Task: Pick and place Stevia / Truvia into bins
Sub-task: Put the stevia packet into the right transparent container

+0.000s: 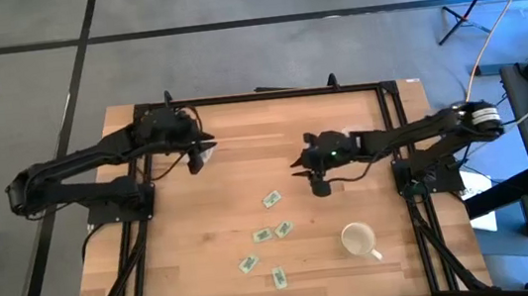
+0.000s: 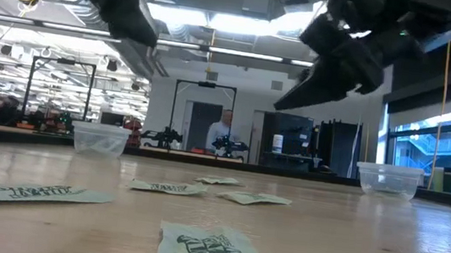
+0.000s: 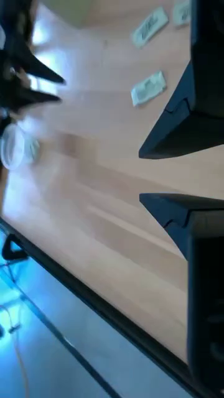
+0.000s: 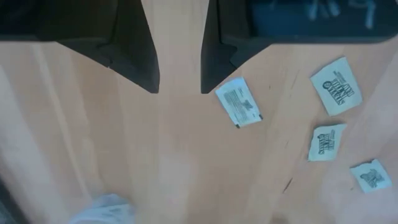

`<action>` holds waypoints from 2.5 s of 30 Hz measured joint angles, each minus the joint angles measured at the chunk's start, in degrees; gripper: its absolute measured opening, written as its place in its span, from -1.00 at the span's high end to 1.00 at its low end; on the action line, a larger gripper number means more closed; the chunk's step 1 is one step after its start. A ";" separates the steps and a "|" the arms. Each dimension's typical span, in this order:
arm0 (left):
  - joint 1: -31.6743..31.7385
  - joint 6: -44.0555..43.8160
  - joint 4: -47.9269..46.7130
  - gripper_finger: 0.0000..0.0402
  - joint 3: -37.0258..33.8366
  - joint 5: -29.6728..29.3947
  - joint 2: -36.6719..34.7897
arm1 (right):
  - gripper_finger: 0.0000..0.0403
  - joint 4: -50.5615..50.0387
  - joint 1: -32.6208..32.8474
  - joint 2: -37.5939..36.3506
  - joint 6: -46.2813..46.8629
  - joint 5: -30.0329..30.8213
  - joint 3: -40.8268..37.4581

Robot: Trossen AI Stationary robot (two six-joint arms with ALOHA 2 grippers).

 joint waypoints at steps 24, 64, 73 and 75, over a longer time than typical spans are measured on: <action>-5.23 1.49 -0.16 0.57 0.00 -0.43 -4.35 | 0.40 -4.93 1.67 27.28 -6.08 -7.27 17.92; -5.23 1.07 -2.96 0.57 -0.02 -0.42 -4.31 | 0.94 -13.81 1.67 22.16 -4.33 -7.19 17.73; -5.23 1.09 -3.29 0.57 -0.02 -0.42 -4.29 | 0.99 -31.18 1.60 7.83 -1.68 4.75 17.77; -5.23 1.09 -3.28 0.57 -0.02 -0.42 -4.29 | 0.99 -35.93 1.40 4.27 0.45 8.25 17.78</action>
